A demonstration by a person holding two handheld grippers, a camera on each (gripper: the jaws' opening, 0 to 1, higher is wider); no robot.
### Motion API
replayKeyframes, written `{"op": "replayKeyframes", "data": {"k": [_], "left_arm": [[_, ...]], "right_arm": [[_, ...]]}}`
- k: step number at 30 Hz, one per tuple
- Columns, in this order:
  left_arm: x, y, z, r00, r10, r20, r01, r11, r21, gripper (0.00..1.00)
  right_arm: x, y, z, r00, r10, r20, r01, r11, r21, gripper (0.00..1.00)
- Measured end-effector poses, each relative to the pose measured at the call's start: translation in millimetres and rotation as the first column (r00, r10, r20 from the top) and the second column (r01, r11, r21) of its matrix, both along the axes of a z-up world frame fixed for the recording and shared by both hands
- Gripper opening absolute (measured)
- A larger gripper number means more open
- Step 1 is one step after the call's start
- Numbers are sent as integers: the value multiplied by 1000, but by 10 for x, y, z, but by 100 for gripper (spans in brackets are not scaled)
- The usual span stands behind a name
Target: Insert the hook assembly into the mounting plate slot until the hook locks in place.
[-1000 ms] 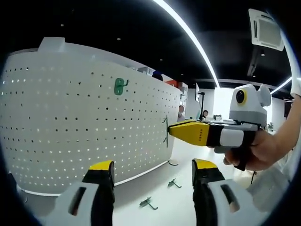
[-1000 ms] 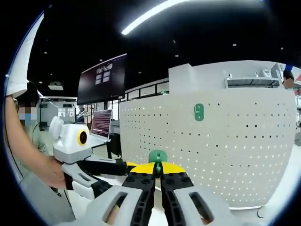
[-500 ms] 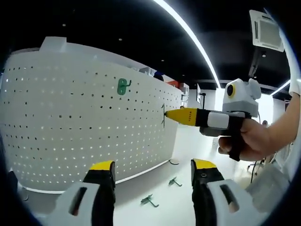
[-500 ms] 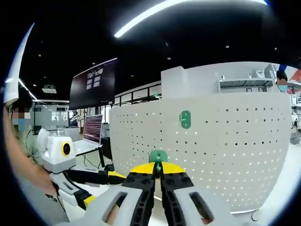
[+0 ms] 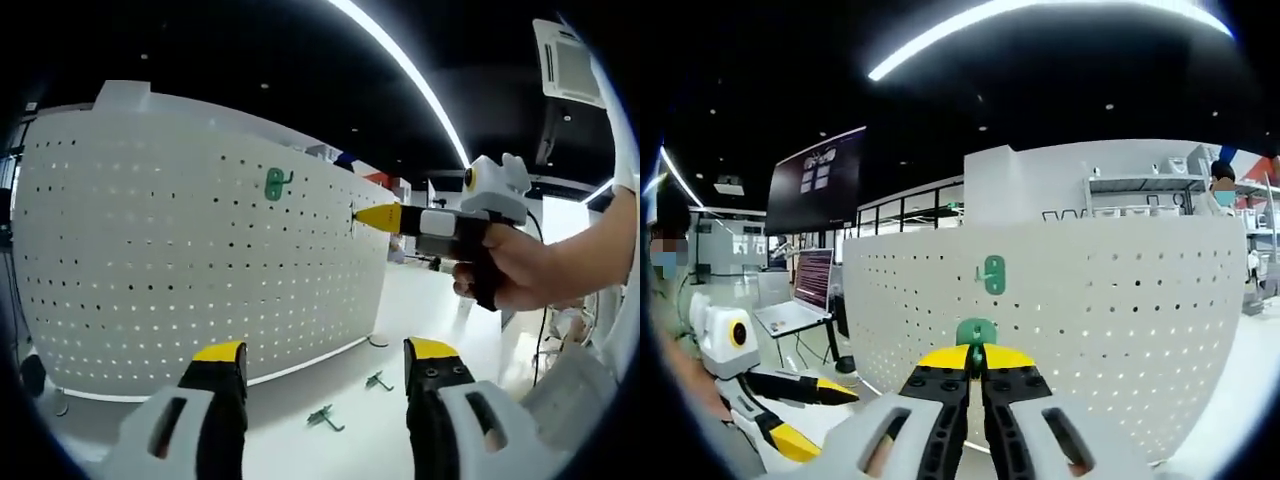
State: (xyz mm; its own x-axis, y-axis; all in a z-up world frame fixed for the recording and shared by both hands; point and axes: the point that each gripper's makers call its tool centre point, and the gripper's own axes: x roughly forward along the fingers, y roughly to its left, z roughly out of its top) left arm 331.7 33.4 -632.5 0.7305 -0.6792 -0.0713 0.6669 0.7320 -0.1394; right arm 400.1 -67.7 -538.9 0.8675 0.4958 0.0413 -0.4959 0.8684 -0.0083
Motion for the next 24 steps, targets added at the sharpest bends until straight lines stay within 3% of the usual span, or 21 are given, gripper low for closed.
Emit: {"op": "replayKeyframes", "data": {"k": [24], "left_arm": [[-84,302,35,997,77,29,-77,997,4,64]], "right_arm": [[435,-222,329,993,-101,57,102,995,-13,1]]}}
